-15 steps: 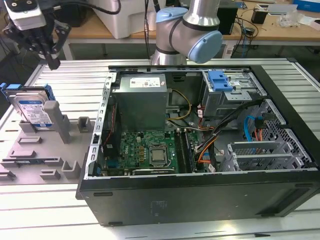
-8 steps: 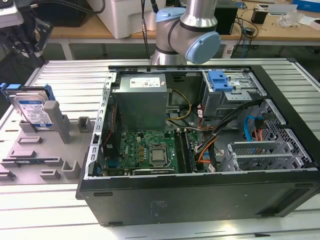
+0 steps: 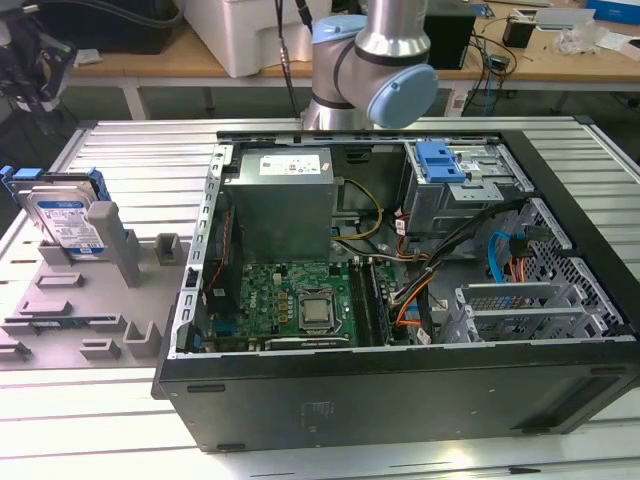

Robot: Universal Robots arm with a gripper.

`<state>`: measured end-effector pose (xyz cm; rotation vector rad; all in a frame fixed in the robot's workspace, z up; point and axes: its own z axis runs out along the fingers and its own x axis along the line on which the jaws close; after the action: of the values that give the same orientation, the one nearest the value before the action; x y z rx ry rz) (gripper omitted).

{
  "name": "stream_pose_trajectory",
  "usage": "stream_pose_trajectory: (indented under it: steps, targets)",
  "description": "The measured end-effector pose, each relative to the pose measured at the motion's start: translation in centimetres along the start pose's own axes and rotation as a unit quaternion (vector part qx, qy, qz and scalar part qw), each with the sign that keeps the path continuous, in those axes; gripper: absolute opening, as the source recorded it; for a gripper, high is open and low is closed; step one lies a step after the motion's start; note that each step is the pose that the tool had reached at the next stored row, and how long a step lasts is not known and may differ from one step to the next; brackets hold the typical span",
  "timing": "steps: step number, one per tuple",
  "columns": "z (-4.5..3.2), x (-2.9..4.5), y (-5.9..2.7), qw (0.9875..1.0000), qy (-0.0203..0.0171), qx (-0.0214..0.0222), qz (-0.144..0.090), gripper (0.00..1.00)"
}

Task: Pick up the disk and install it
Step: 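Reach for the disk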

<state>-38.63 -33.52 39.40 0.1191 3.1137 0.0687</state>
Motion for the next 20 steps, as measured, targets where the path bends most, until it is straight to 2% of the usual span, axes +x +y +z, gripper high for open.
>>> stream_pose_trajectory:
  steps: [4, 8, 10, 20]
  targets:
    - [-0.03, 1.5, 0.18, 1.0, 0.0, 0.0, 0.0, 0.11]
    - [-0.06, 3.67, 0.43, 1.0, -0.0001, 0.0, 0.001, 0.11]
    - [-0.07, 4.42, 0.59, 1.0, -0.0002, 0.0, 0.001, 0.11]
    - [-0.07, 4.43, 0.65, 1.0, -0.0001, 0.0003, 0.001, 0.11]
